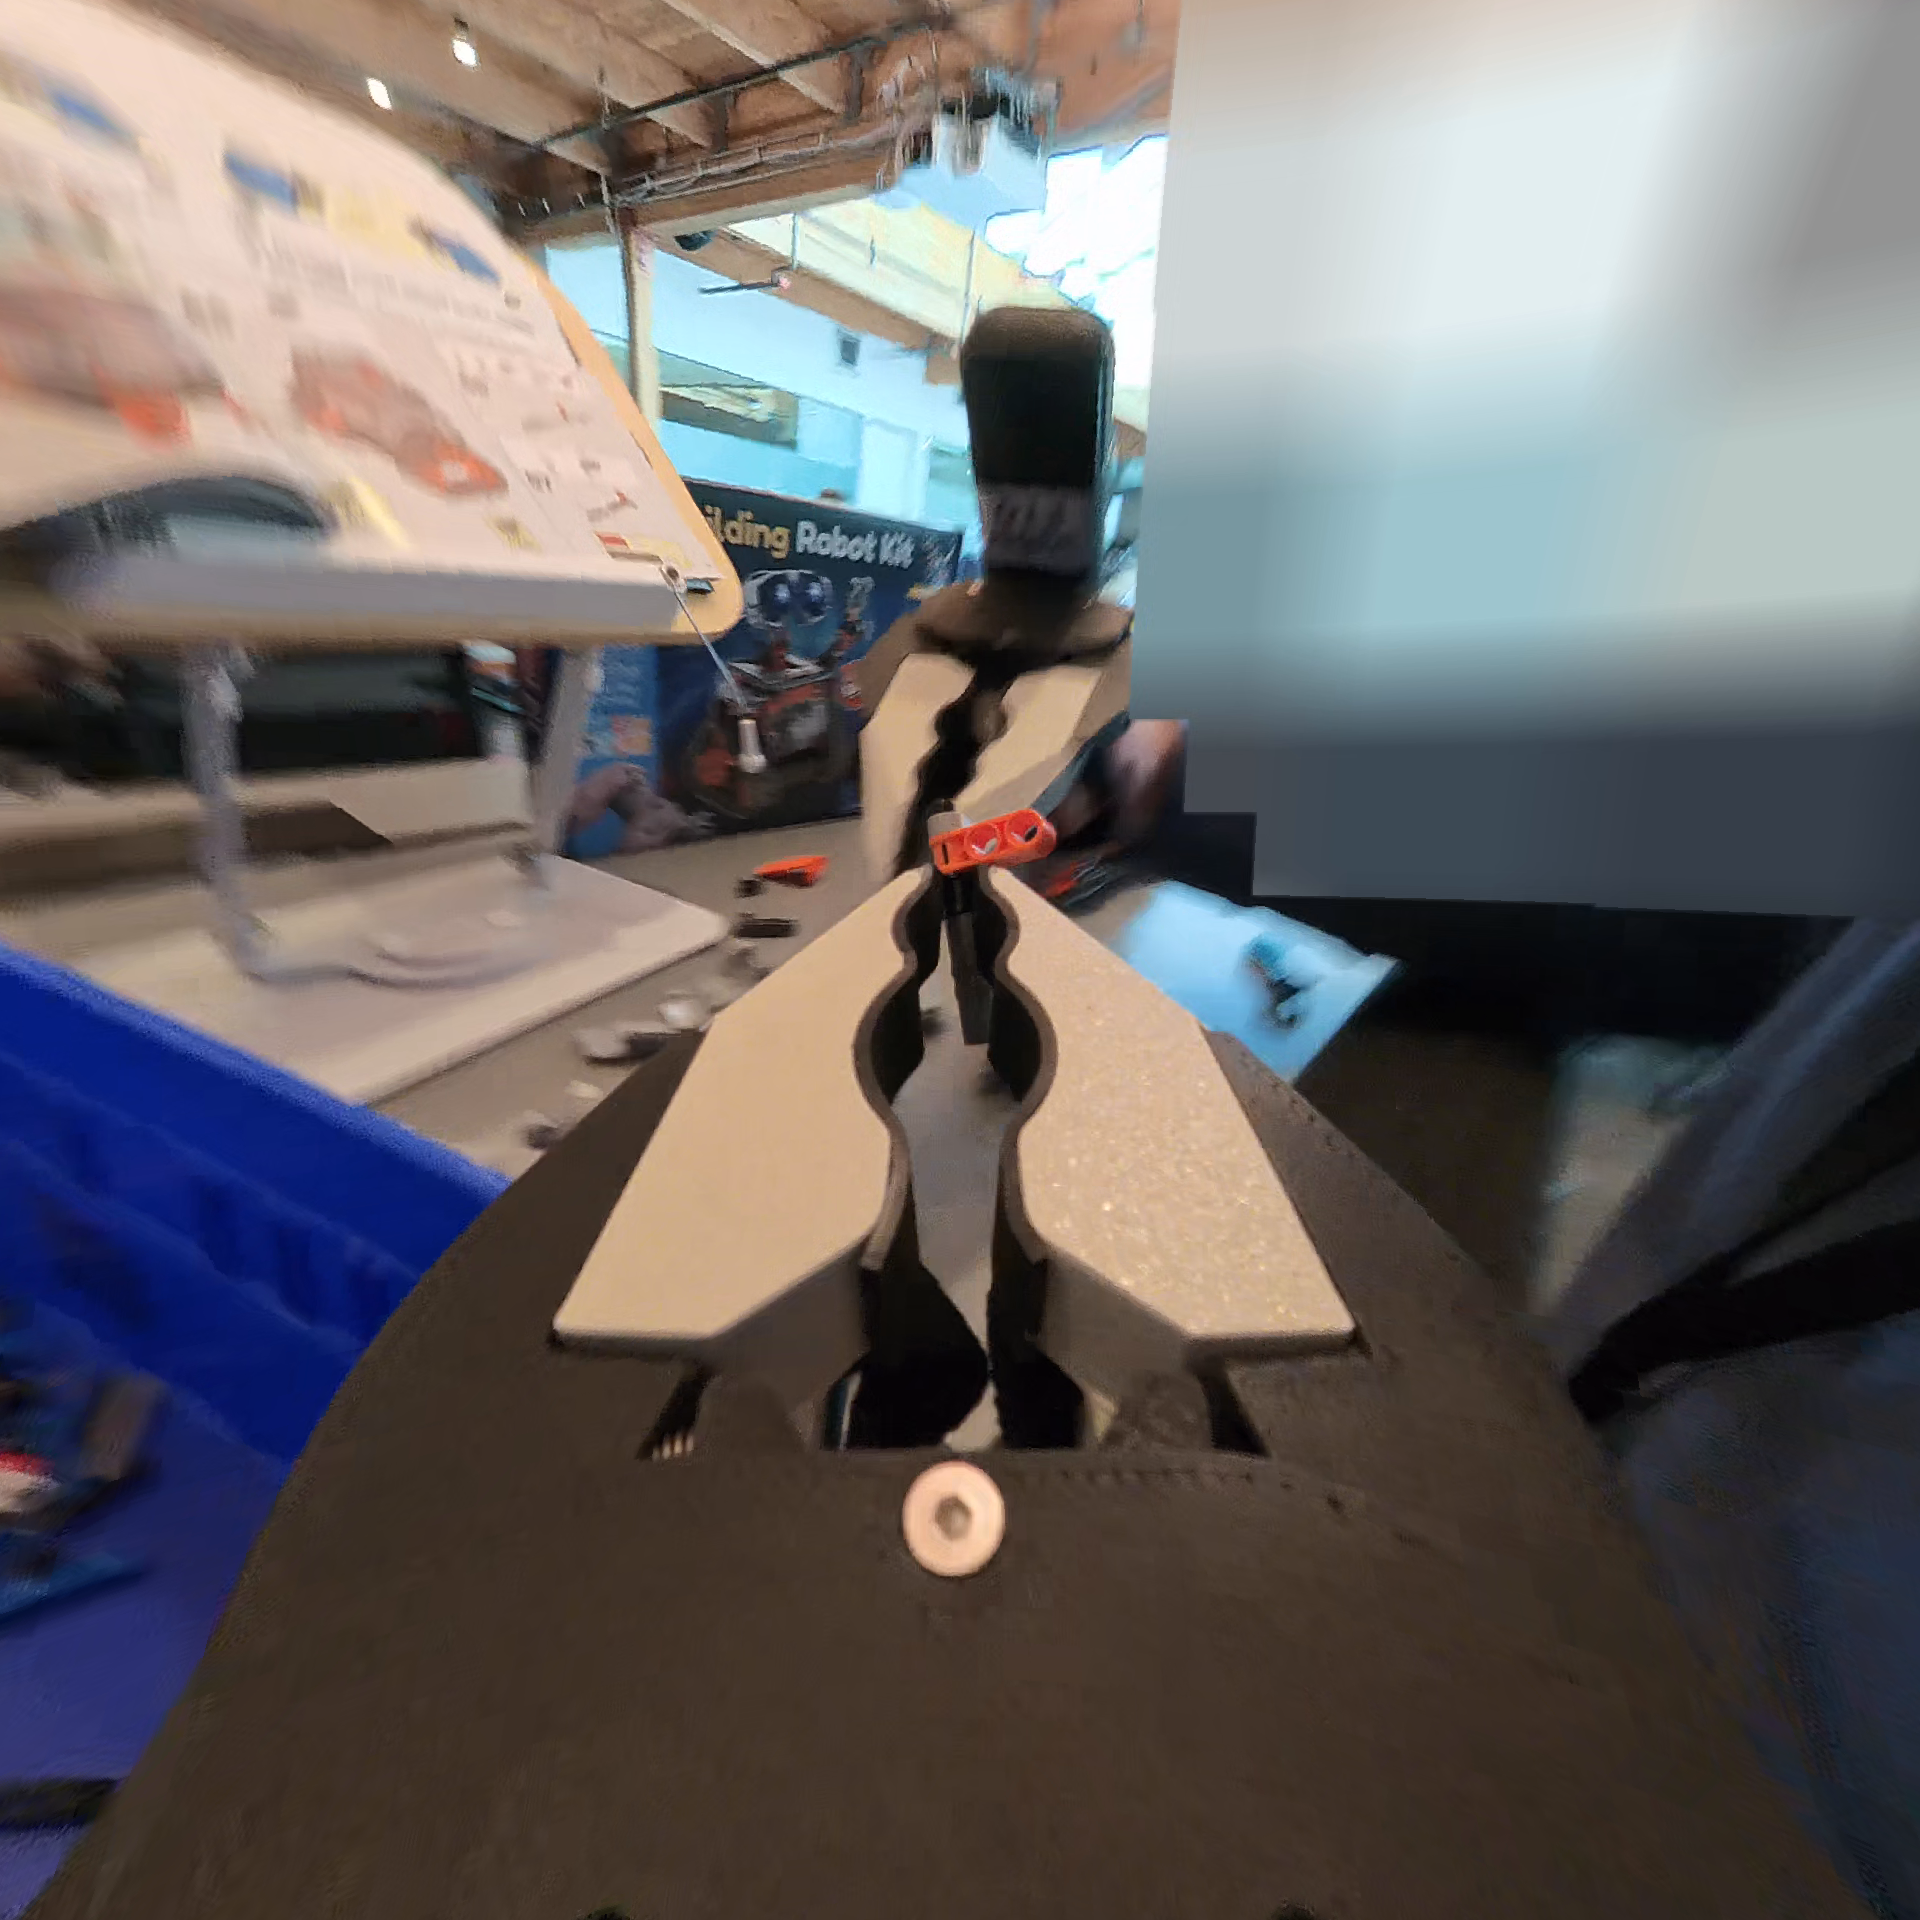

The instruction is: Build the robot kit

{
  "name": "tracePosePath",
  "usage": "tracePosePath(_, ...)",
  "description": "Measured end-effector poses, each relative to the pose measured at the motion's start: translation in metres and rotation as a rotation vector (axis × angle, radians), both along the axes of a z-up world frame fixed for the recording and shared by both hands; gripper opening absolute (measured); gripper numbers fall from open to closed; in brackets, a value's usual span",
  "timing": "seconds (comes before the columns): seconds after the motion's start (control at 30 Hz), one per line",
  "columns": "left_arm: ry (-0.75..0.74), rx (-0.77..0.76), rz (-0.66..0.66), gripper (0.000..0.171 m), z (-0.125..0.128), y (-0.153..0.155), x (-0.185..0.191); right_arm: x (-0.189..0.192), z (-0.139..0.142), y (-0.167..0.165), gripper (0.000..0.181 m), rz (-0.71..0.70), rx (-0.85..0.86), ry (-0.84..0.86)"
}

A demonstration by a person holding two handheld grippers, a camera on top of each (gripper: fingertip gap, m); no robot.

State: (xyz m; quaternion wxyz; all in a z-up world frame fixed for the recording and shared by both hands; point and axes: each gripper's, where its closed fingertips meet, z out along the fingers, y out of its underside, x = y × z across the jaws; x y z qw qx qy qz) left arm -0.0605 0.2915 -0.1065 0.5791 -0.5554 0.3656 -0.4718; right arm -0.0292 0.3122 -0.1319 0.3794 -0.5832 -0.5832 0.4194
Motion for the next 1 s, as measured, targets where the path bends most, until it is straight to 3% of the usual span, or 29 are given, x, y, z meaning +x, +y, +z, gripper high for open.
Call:
tracePosePath(0.13,0.176,0.251,0.104,0.004,-0.007,-0.002,0.012,0.004,0.021,-0.016,0.003,-0.005,-0.047,0.102)
tracePosePath(0.23,0.227,0.332,0.099,0.004,-0.013,-0.009,0.021,0.005,0.021,-0.021,0.003,-0.011,-0.023,0.105)
tracePosePath(1.0,0.249,0.378,0.084,0.004,-0.019,-0.015,0.03,0.006,0.016,-0.035,0.003,0.064,0.014,0.119)
